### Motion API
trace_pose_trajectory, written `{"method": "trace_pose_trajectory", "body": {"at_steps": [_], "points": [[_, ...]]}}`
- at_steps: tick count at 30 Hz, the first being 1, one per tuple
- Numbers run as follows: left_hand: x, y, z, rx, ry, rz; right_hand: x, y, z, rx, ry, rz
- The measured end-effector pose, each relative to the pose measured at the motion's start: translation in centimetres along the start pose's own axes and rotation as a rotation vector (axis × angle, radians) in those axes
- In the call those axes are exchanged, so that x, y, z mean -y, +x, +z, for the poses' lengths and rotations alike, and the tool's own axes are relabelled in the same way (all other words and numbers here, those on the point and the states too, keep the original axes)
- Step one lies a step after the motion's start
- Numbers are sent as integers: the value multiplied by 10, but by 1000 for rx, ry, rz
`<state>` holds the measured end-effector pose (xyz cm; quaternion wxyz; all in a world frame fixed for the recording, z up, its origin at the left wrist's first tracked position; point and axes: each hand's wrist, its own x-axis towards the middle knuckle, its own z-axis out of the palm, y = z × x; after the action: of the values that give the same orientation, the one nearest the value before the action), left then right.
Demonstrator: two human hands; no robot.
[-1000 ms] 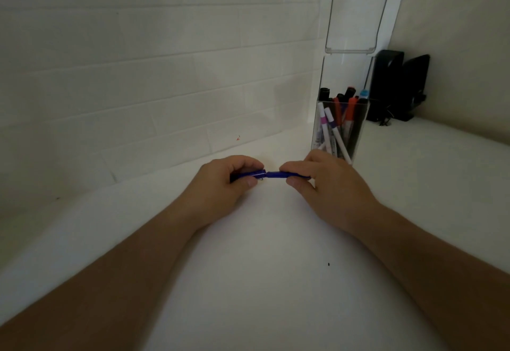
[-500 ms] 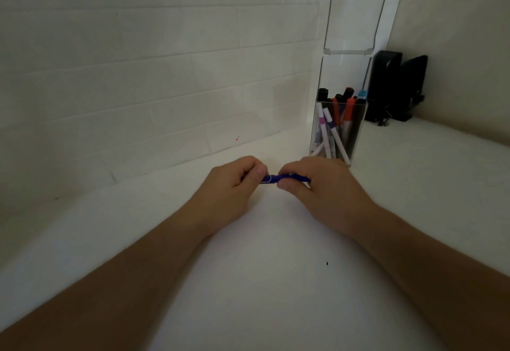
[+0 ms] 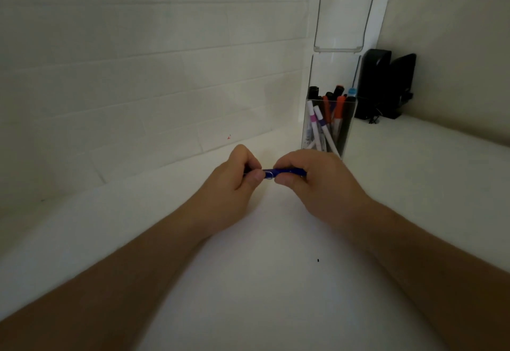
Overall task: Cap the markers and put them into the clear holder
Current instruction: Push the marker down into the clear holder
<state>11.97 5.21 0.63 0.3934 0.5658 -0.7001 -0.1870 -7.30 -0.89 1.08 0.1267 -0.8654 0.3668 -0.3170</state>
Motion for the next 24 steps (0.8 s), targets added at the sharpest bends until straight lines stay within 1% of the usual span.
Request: {"method": "trace_pose_trajectory", "body": {"at_steps": [5,8,10,12,15,17,19,21,23,24], "points": [[-3,0,5,-54,-44,32,-2,-3,-5,116,-45,-32],[4,1,1,-150,-53,13,-8,-2,-4,88,-99,9],[12,3,-3,-215,-61,-25,-12,0,-9,29,-125,66],[18,5,-5,-242,-26,-45,-13,4,-23,-101,-59,143],[21,5,-2,-171,52,-26,-2,20,-58,-370,241,256],[20,5,1,-112,112,5,4,40,-83,-489,355,290],[20,5,2,-55,147,34,7,62,-105,-551,311,269],[22,5,2,-33,157,52,7,80,-120,-587,241,235],[23,5,3,-33,165,56,2,90,-125,-565,191,229],[23,4,3,-31,165,54,0,93,-123,-518,154,229]]}}
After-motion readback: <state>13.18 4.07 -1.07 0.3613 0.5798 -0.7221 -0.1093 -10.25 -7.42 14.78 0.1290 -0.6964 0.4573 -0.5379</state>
